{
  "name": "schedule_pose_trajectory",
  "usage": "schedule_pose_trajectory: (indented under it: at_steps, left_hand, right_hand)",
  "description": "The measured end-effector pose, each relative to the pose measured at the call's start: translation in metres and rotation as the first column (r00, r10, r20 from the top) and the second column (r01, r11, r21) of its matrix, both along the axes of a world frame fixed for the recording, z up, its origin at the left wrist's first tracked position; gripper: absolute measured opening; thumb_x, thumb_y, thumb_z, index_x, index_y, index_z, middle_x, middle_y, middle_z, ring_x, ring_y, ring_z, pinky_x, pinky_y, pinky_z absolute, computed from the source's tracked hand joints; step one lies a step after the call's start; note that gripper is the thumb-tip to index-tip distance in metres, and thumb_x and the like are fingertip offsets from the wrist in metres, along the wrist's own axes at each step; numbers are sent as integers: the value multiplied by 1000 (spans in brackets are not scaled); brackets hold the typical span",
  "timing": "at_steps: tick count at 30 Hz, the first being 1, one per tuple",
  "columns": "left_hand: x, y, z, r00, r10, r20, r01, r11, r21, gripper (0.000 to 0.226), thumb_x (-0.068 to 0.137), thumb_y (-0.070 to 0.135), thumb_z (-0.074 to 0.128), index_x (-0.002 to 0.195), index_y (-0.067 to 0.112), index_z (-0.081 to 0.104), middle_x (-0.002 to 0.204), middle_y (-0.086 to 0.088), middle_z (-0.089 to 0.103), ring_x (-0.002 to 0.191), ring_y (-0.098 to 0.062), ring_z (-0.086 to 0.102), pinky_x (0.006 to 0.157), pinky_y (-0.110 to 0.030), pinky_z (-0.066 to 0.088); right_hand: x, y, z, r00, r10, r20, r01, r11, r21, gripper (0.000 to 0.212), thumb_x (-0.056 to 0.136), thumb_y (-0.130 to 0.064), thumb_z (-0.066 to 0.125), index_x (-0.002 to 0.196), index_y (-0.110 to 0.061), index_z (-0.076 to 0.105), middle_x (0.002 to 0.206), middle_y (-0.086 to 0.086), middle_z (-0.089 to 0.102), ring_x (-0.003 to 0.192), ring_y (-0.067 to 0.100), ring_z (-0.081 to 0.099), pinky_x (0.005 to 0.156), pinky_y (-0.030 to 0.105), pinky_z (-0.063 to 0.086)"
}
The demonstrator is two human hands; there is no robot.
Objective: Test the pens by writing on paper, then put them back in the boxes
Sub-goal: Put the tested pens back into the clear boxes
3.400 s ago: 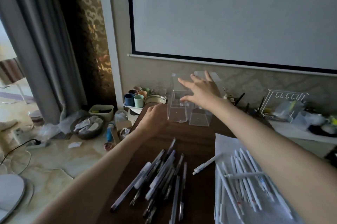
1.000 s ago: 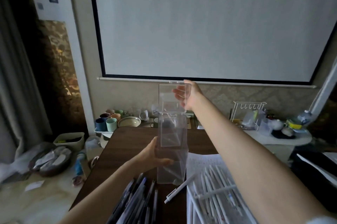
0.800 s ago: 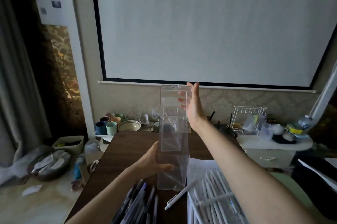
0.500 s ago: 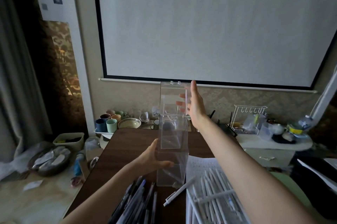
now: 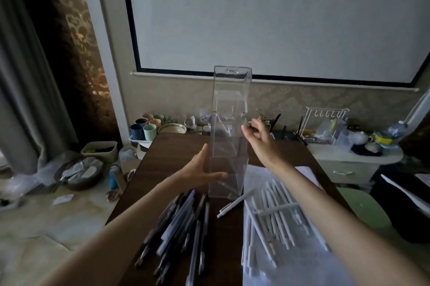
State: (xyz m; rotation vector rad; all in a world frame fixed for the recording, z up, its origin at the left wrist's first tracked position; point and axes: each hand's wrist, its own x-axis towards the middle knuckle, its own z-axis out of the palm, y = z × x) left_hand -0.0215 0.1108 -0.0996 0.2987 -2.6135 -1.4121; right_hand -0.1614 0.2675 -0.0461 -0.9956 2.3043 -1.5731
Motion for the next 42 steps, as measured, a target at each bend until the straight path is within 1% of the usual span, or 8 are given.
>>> schedule_pose_trajectory:
  at_steps: [7, 11, 14, 19, 22, 27, 33, 42]
  left_hand:
    - [84, -9, -11, 971, 228, 77, -193, 928, -318, 42, 85, 30, 66, 123, 16, 57, 118, 5, 51, 102, -7, 50, 75, -6, 36]
    - [133, -26, -49, 905, 423, 50, -374, 846, -379, 45, 83, 40, 66, 120, 17, 59, 116, -2, 55, 99, -14, 56, 73, -18, 37]
    - [149, -24, -62, 864, 469, 186, -362, 833, -419, 64, 72, 74, 54, 104, 19, 60, 102, -6, 59, 84, -14, 54, 64, -26, 41]
    - [143, -2, -59, 833, 502, 234, -390, 832, -395, 68, 55, 87, 46, 75, 22, 49, 92, -3, 50, 85, -25, 54, 57, -29, 40]
    - [132, 13, -56, 780, 559, 283, -433, 807, -401, 81, 60, 82, 56, 105, 14, 54, 110, -6, 47, 104, -26, 50, 83, -40, 48]
    - [120, 21, -53, 748, 587, 309, -415, 778, -472, 82, 70, 70, 61, 118, 5, 44, 121, -11, 47, 112, -26, 48, 87, -36, 45]
    - [117, 13, -55, 781, 536, 320, -393, 820, -415, 51, 76, 62, 63, 73, 15, 44, 79, 0, 51, 67, -14, 49, 51, -28, 34]
    - [119, -2, -54, 858, 336, 388, -258, 936, -239, 39, 95, 39, 49, 90, 2, 61, 72, -4, 54, 62, -15, 51, 59, -30, 41]
  right_hand:
    - [62, 55, -41, 959, 146, -243, -93, 972, 218, 52, 94, -21, 56, 141, -15, 35, 139, -1, 38, 130, 12, 37, 102, 24, 30]
    - [99, 64, -61, 934, 7, -358, 21, 997, 73, 51, 91, -12, 58, 138, -15, 38, 124, -8, 44, 110, 5, 47, 86, 7, 34]
    - [122, 57, -73, 929, 75, -363, 12, 973, 232, 16, 92, -25, 58, 104, -14, 60, 92, -5, 58, 75, 9, 56, 66, 21, 44]
    - [159, 36, -82, 929, 188, -318, 73, 750, 657, 55, 83, -68, 49, 91, -14, 52, 77, -6, 53, 62, 10, 51, 49, 26, 37]
    - [171, 23, -87, 956, 146, -253, 96, 664, 742, 76, 76, -74, 52, 114, -8, 46, 88, 1, 59, 79, 21, 62, 54, 30, 41]
    - [167, 12, -83, 997, 68, -45, -17, 713, 700, 26, 82, -39, 59, 79, -15, 52, 73, -1, 57, 70, 22, 59, 50, 27, 32]
    - [153, 18, -88, 988, 134, 74, -149, 733, 664, 40, 79, -29, 63, 52, -17, 37, 45, -3, 34, 43, 16, 37, 49, 28, 27]
    - [144, 35, -56, 960, 225, 167, -266, 917, 296, 35, 93, -32, 56, 67, -17, 37, 54, -5, 30, 42, 8, 28, 46, 23, 26]
